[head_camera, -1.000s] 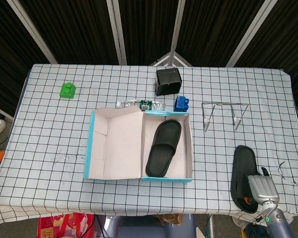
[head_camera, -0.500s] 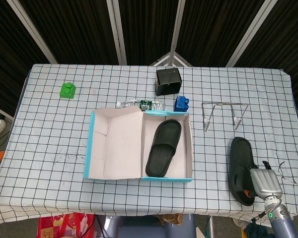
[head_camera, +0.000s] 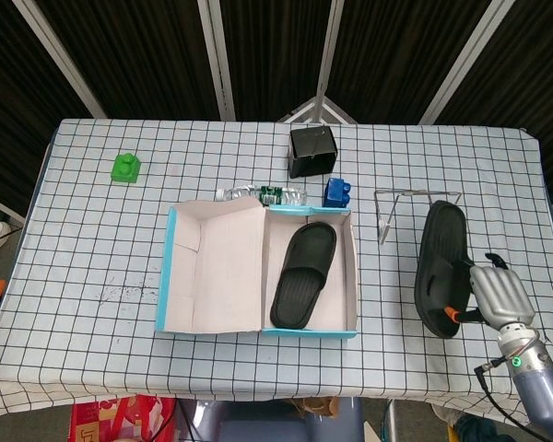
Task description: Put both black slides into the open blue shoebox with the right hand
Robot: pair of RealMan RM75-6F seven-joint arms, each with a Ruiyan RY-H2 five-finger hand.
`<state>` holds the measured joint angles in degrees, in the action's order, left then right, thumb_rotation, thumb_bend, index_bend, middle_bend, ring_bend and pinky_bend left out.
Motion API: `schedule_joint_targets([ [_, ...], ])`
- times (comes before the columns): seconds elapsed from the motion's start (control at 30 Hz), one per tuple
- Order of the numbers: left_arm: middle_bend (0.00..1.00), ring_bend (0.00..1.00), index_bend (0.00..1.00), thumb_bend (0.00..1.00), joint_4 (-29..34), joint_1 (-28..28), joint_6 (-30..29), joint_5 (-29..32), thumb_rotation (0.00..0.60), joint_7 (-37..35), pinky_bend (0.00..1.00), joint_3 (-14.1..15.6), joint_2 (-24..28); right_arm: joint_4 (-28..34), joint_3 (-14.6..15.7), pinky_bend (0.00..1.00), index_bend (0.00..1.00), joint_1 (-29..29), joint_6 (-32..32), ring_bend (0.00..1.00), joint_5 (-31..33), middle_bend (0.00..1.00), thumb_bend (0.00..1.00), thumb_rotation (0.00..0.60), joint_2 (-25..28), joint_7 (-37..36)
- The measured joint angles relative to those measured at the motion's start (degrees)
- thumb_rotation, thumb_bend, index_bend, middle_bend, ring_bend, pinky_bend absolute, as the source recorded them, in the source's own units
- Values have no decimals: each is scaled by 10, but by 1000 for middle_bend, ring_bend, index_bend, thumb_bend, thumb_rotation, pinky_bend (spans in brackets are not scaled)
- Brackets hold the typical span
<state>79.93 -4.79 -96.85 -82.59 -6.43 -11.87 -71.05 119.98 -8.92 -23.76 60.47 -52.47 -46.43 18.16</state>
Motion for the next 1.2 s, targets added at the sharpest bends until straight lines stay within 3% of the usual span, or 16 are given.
schedule_joint_targets([
  [0.2, 0, 0, 70, 210, -2, -1, 3, 2, 600, -3, 71, -1, 0, 39, -51, 113, 517, -55, -82, 513, 53, 482, 519, 600, 45, -59],
  [0.5, 0, 0, 70, 210, -2, 0, 0, 0, 600, -5, 71, 0, 1, 49, -97, 113, 518, -143, -274, 513, 135, 482, 519, 600, 66, -188],
  [0.97, 0, 0, 70, 210, -4, -1, 3, 1, 600, -2, 71, 0, 0, 0, -104, 113, 518, -273, -375, 513, 214, 482, 554, 600, 0, -293],
  [1.2, 0, 0, 70, 210, -5, -1, 3, 1, 600, -4, 71, 0, 1, -52, -61, 113, 518, -340, -380, 513, 263, 482, 555, 600, -42, -304],
])
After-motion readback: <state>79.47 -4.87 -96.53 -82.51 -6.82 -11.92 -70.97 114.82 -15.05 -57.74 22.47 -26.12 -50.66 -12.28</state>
